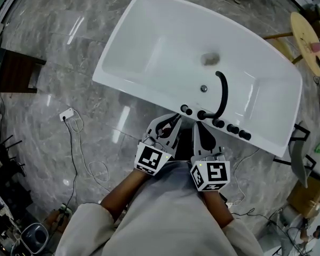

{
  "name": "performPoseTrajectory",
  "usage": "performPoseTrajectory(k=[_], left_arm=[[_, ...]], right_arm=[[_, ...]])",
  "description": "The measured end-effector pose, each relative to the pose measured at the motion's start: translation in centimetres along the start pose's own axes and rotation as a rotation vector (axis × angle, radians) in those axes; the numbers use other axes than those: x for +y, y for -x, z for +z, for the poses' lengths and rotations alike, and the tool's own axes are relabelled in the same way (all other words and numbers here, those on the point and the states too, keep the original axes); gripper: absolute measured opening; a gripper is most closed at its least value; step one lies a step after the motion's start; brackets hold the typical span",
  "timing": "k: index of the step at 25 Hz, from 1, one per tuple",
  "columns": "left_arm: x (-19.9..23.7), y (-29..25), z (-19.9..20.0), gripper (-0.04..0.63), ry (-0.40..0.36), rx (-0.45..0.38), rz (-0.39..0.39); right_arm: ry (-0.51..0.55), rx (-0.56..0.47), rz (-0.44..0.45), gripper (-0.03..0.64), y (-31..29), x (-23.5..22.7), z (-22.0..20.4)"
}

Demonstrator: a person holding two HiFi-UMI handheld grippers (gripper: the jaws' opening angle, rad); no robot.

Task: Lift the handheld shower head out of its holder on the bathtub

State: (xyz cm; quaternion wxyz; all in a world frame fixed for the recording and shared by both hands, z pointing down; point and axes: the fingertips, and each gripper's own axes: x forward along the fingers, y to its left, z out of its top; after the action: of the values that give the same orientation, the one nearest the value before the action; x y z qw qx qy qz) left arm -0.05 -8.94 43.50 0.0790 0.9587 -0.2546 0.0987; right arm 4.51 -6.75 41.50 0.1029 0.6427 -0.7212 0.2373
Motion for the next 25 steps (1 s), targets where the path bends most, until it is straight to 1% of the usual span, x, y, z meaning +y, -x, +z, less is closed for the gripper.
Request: performPoseTrajectory(k=[3, 7, 11, 14, 15, 16, 18, 20, 22, 23, 25], left_arm=[[-0.1, -0.6, -1.5, 0.005, 0.017, 0.021, 0.000], [-0.5, -2.0, -3.8, 0.005, -0.007, 0.048, -0.018], [-0.7, -3.4, -6.6, 0.005, -0.017, 0.092, -0.001], [-0.8, -4.3, -8.4, 0.005, 0.004, 0.122, -0.011], [-0.6, -4.4, -9.0, 0.033, 0.016, 0.131, -0.015], [-0.3, -4.6, -9.5, 0.079, 0.025, 0.142, -0.017], [-0.2, -4.8, -10.7, 0.085, 0.038, 0.165, -0.018], [-0.4, -4.9, -12.0, 0.106, 0.056, 0.189, -0.017], [-0.7, -5.1, -13.9, 0.116, 0.085, 0.220, -0.016], [-0.8, -5.2, -14.8, 0.135, 0.100, 0.234, -0.016], [-1.0, -5.6, -15.8, 0.138, 0.124, 0.253, -0.019]], right_arm=[[0.008, 0.020, 0.010, 0.018, -0.1, 0.2, -0.5], [0.008, 0.049, 0.026, 0.018, 0.0, 0.3, -1.5], [0.015, 0.081, 0.046, 0.018, 0.2, 0.1, -2.6], [0.017, 0.101, 0.057, 0.018, 0.1, 0.2, -3.2], [0.018, 0.107, 0.060, 0.018, -0.1, 0.5, -3.4], [0.020, 0.112, 0.064, 0.018, -0.4, 0.7, -3.6], [0.022, 0.124, 0.071, 0.018, -0.5, 1.0, -3.9], [0.022, 0.139, 0.073, 0.018, -0.5, 1.0, -4.3], [0.022, 0.149, 0.075, 0.018, -0.7, 0.9, -4.6], [0.024, 0.152, 0.077, 0.018, -0.8, 0.9, -4.7], [0.022, 0.165, 0.072, 0.018, -0.9, 0.7, -5.0]])
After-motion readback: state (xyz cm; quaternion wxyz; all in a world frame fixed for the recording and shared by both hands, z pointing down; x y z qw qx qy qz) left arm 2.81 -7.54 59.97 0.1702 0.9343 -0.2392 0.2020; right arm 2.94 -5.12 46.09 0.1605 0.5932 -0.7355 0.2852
